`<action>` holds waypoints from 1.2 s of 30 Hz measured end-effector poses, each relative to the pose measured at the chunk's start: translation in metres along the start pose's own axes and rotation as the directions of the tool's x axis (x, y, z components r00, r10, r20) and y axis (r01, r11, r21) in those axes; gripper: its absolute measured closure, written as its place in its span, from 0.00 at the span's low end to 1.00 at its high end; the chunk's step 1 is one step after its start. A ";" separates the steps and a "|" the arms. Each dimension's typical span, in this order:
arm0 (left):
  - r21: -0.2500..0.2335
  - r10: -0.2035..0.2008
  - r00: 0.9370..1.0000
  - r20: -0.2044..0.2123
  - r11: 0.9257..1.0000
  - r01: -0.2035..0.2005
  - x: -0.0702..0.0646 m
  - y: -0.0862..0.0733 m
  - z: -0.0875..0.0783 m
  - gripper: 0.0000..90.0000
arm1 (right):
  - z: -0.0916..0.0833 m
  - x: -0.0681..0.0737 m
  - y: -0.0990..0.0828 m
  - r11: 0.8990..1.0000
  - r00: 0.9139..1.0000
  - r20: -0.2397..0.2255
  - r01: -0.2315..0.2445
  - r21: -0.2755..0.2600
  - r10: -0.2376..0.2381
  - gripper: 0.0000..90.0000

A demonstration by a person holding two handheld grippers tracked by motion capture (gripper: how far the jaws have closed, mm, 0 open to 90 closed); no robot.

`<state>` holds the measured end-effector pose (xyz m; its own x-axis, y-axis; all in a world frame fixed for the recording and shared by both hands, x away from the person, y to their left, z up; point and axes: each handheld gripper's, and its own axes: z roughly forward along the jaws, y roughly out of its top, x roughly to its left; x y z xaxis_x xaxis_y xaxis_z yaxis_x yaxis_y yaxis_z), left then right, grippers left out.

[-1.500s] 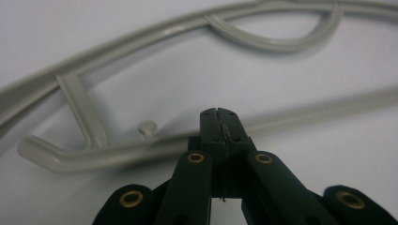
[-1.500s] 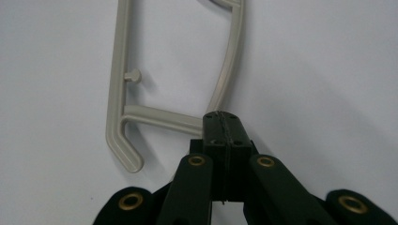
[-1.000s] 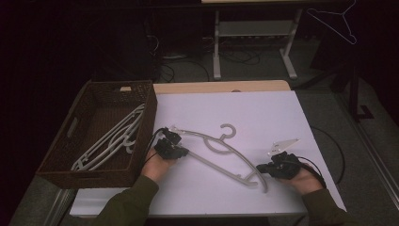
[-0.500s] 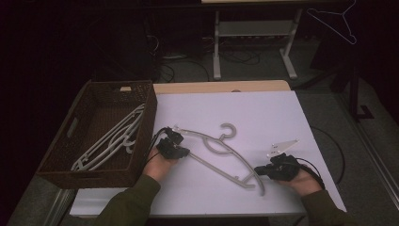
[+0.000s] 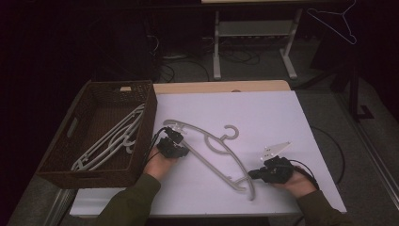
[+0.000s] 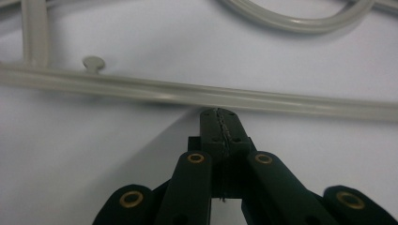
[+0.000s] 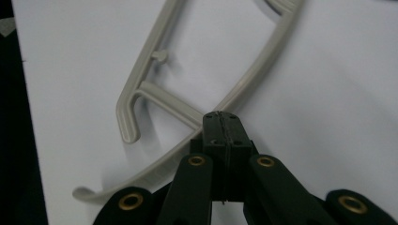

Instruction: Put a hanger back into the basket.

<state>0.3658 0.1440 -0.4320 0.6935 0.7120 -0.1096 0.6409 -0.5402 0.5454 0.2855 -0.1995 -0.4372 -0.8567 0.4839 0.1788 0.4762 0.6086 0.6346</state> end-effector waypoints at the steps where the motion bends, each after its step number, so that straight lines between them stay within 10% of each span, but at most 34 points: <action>1: -0.005 0.000 1.000 0.004 1.000 0.000 0.000 0.003 0.002 1.00 | 0.001 0.002 0.001 1.000 1.000 -0.007 0.005 -0.001 -0.005 1.00; 8: -0.049 -0.006 1.000 0.021 0.999 0.007 0.001 0.019 0.001 1.00 | 0.009 0.016 0.018 0.998 0.996 -0.071 0.046 -0.044 -0.049 1.00; 18: 0.000 -0.029 0.999 -0.018 1.000 0.029 0.010 0.003 0.000 1.00 | 0.012 0.006 0.014 1.000 0.999 0.024 0.030 0.006 -0.030 1.00; 27: -0.043 -0.034 0.999 0.006 0.999 0.034 0.011 0.015 0.002 1.00 | 0.022 0.016 0.020 0.998 0.996 -0.064 0.063 -0.021 -0.064 1.00; 36: -0.049 -0.054 0.996 -0.072 0.998 0.050 0.015 0.014 -0.005 1.00 | 0.028 0.018 0.016 0.999 0.996 -0.077 0.051 0.015 -0.050 1.00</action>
<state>0.3833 0.1491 -0.4223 0.6326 0.7705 -0.0786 0.6581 -0.4812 0.5791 0.2836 -0.1634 -0.4452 -0.8920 0.4035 0.2039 0.4347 0.6417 0.6318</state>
